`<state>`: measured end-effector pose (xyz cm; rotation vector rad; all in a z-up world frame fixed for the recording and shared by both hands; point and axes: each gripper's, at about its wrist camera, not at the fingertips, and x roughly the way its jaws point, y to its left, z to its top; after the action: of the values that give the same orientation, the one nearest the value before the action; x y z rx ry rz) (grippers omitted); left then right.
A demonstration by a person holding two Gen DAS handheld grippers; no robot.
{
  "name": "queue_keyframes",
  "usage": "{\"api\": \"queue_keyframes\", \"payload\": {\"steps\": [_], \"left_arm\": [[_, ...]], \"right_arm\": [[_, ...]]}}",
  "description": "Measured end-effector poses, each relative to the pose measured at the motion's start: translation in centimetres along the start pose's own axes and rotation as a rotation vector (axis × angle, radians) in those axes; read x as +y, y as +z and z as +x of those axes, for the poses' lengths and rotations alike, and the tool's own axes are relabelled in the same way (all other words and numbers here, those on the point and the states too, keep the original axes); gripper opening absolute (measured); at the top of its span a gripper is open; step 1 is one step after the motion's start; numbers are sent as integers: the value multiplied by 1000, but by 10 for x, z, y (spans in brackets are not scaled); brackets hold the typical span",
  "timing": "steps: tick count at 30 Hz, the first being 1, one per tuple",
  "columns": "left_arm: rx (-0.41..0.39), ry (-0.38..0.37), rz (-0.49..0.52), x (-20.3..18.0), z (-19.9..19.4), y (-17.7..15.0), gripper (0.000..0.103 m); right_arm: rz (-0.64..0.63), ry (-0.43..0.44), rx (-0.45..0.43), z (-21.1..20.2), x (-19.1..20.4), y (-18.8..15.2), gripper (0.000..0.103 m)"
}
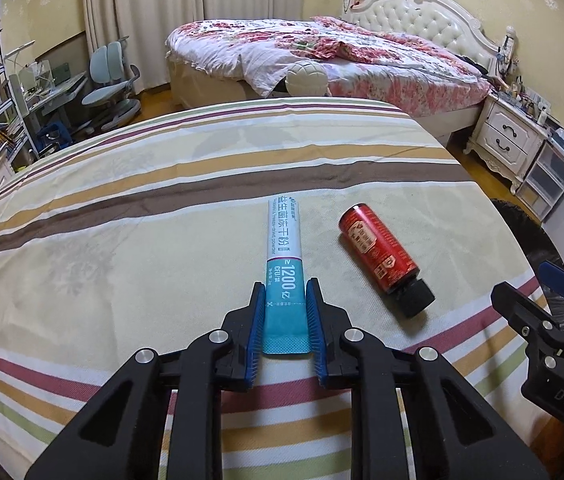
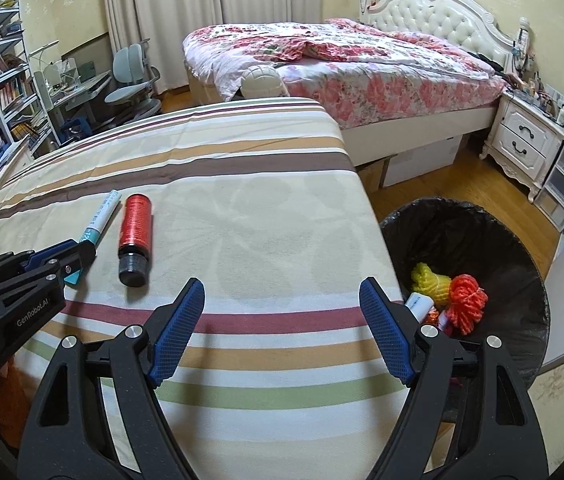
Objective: Collect trash
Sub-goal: 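Grasp the teal tube with the left tool, then grasp the red bottle with the right tool while the left tool holds the teal tube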
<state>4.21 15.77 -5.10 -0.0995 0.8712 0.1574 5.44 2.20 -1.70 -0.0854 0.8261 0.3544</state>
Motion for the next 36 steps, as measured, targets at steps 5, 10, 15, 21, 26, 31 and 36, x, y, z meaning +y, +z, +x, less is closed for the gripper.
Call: {"api": "queue_keyframes", "payload": {"steps": [5,10,15,21,26,31,36], "left_arm": [[-1,14,-25,17,-7,-6,22],[2,37,-52,36,-11,-10,22],[-3,57,-72,50,-15,-13,22],[-5,57,-98,60,-15,-14,22],[-8,52,-101,61,-14,-13,22],[-13,51,-99,61,-14,-15,22],[-13,50,-100,61,-13,-14,22]], "right_arm": [[-30,32,-2,0,17,3,78],[-57,76,-3,3,36,7,78],[-81,98,17,15,55,12,76],[-117,103,47,27,74,18,60],[-142,98,61,34,83,21,55],[-154,81,65,35,89,21,46],[-157,72,62,35,89,21,32]]}}
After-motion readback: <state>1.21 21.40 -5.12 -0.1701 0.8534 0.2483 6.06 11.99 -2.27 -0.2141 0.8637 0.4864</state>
